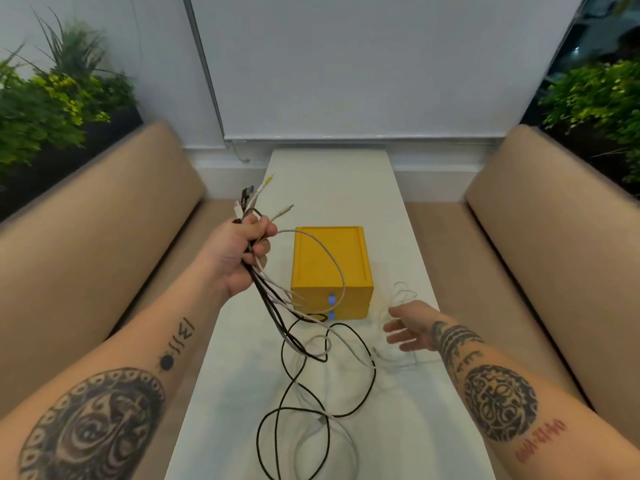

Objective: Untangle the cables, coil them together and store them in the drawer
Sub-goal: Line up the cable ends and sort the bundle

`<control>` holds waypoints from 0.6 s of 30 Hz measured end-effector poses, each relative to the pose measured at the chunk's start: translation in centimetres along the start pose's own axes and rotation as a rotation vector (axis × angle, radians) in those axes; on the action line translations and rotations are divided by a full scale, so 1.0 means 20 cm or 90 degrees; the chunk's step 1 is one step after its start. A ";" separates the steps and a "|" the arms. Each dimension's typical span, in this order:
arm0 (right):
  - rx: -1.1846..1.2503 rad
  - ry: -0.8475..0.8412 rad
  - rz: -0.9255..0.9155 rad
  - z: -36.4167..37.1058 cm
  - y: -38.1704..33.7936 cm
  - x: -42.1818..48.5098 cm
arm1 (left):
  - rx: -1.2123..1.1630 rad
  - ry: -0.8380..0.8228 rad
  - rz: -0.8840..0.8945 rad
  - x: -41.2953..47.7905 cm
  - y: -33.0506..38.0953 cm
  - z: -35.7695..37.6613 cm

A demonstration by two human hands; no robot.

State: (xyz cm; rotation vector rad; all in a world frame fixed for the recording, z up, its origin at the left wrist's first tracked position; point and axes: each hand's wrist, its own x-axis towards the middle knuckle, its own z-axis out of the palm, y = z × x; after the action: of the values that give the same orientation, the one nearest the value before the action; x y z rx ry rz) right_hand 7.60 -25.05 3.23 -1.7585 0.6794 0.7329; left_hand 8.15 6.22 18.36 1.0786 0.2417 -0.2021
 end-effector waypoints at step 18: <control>0.144 0.182 -0.661 0.41 -0.61 -0.70 | 0.235 -0.113 0.105 -0.03 -0.03 0.27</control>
State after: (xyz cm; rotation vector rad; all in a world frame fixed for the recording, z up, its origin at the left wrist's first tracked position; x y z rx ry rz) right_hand 6.37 -12.60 19.25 -1.7144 -0.0355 -0.2980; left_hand 7.80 1.20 20.39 1.4308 -0.0488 -0.1977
